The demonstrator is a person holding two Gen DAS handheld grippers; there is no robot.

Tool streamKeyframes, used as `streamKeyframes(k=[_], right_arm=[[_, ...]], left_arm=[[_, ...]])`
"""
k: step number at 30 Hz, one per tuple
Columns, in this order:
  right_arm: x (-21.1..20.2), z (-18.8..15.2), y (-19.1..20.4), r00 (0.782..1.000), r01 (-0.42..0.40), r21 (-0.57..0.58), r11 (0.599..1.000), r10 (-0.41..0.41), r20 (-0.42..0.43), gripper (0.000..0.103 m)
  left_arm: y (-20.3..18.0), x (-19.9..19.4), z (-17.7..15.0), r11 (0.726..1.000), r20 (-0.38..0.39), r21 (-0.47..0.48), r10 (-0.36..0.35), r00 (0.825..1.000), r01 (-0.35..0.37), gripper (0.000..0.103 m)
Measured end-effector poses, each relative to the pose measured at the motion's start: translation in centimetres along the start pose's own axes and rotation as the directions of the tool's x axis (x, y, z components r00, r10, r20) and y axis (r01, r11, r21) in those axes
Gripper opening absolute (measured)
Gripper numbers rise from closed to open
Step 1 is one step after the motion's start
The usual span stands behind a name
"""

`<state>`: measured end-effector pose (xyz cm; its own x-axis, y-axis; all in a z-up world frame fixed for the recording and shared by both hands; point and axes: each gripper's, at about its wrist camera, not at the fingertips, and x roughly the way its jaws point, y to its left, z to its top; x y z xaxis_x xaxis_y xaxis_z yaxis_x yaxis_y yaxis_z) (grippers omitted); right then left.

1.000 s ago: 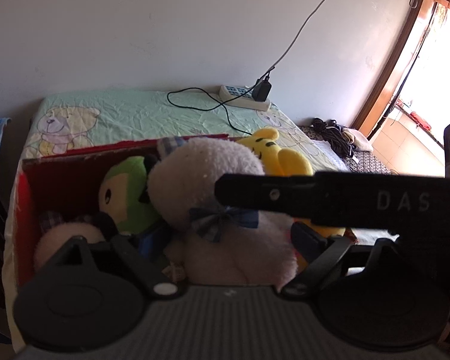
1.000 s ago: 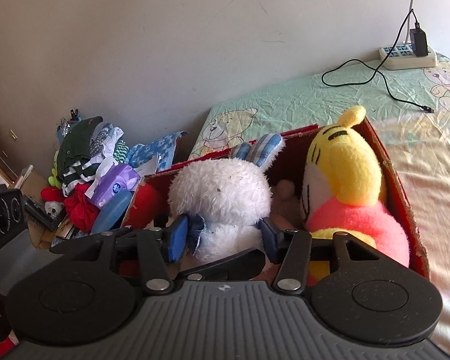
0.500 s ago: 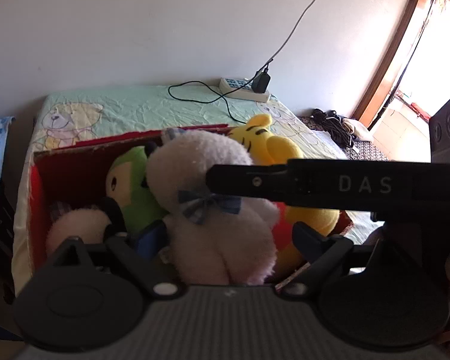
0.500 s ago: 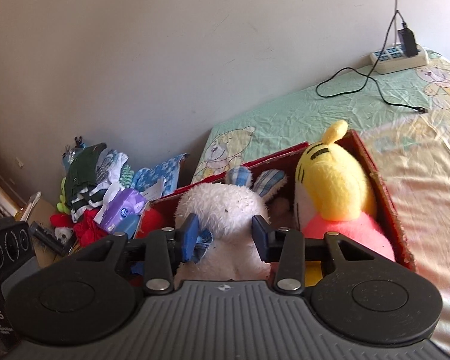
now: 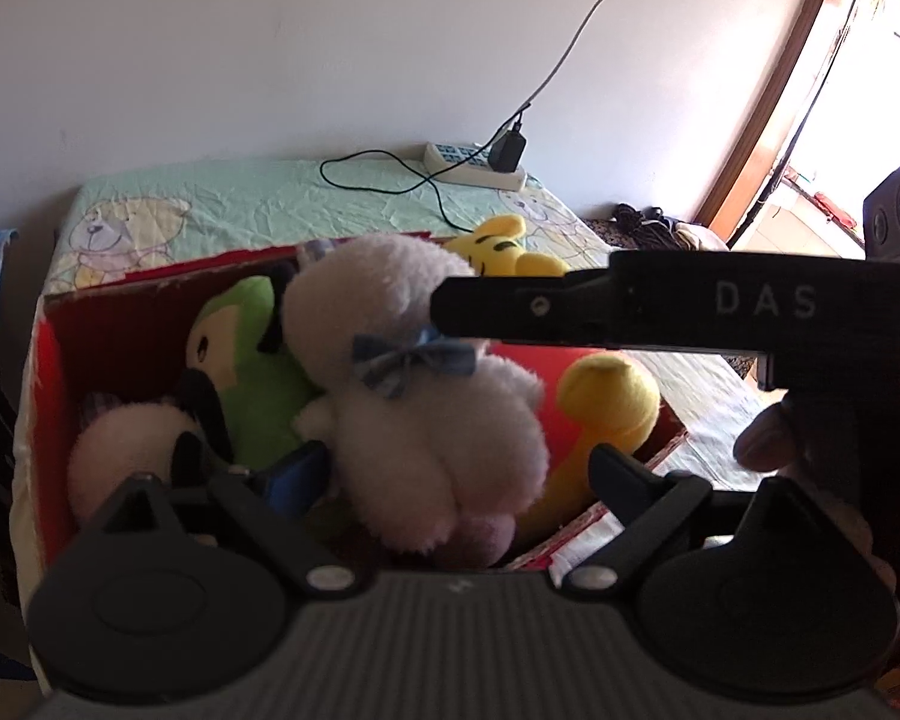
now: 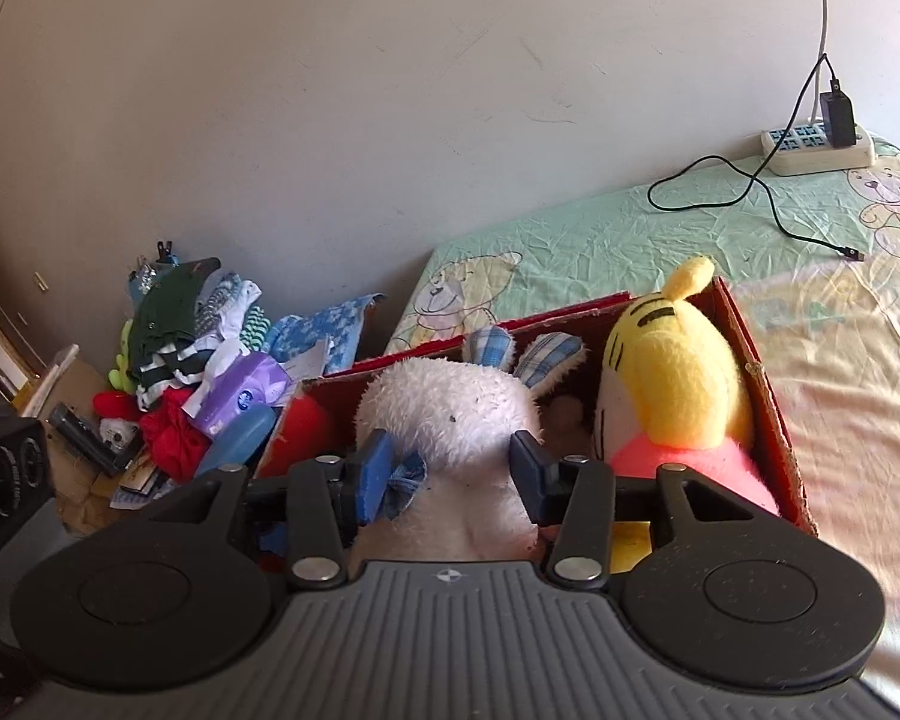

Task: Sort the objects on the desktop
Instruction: 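Lower the white bunny into the red box and open both grippers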

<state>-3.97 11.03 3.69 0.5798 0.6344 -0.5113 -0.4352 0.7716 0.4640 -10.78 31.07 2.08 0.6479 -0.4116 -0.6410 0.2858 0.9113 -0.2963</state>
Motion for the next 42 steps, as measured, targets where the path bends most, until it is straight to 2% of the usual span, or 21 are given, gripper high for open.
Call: streamKeyframes(k=[2, 5, 6, 11, 16, 20, 23, 28, 32, 38, 42], right_arm=[[-0.5, 0.2, -0.3, 1.000, -0.006, 0.006, 1.000, 0.006, 0.006, 0.045], [-0.5, 0.2, -0.8, 1.000, 0.023, 0.001, 1.000, -0.023, -0.016, 0.031], [-0.5, 0.3, -1.1, 0.999, 0.029, 0.004, 1.000, -0.029, -0.024, 0.029], [0.2, 0.4, -0.6, 0.998, 0.022, -0.018, 1.000, -0.024, -0.065, 0.030], [1.0, 1.3, 0.8, 0.988, 0.151, -0.177, 0.973, -0.155, -0.007, 0.029], [0.6, 2.1, -0.7, 0.992, 0.117, -0.124, 0.985, -0.121, -0.024, 0.029], [0.8, 1.8, -1.5, 0.989, 0.134, -0.123, 0.983, -0.140, -0.044, 0.029], [-0.3, 2.1, -2.7, 0.996, 0.081, -0.016, 0.997, -0.081, -0.020, 0.029], [-1.0, 2.4, -2.6, 0.997, 0.072, -0.035, 0.997, -0.071, 0.018, 0.029], [-1.7, 2.2, -1.7, 0.999, -0.035, -0.064, 0.997, 0.036, 0.024, 0.029], [-1.4, 2.1, -0.6, 0.993, -0.117, -0.077, 0.990, 0.116, -0.019, 0.029]], left_arm=[[0.1, -0.4, -0.1, 1.000, -0.001, -0.006, -0.009, 1.000, 0.009, 0.094], [0.0, -0.9, -0.1, 1.000, 0.007, 0.001, -0.003, 1.000, 0.003, 0.094], [-0.1, -0.9, -0.1, 1.000, 0.011, 0.006, 0.004, 1.000, -0.004, 0.094], [-0.8, -0.3, 0.5, 1.000, 0.025, 0.018, 0.000, 1.000, -0.001, 0.094], [-2.2, 1.0, 1.5, 0.998, 0.045, 0.063, -0.022, 0.999, 0.019, 0.094], [-2.6, 2.7, 1.8, 0.997, 0.023, 0.070, -0.041, 0.999, 0.039, 0.094], [-2.6, 3.1, 1.8, 0.996, 0.016, 0.071, -0.053, 0.998, 0.052, 0.096], [-2.6, 3.9, 2.1, 0.996, 0.016, 0.057, -0.069, 0.997, 0.068, 0.099], [-2.5, 3.7, 1.8, 0.995, 0.004, 0.070, -0.069, 0.998, 0.069, 0.099], [-1.7, 1.3, 1.2, 0.997, 0.016, 0.054, -0.061, 0.998, 0.060, 0.099], [-1.1, -0.4, 0.2, 0.998, 0.013, 0.045, -0.045, 0.999, 0.044, 0.099]])
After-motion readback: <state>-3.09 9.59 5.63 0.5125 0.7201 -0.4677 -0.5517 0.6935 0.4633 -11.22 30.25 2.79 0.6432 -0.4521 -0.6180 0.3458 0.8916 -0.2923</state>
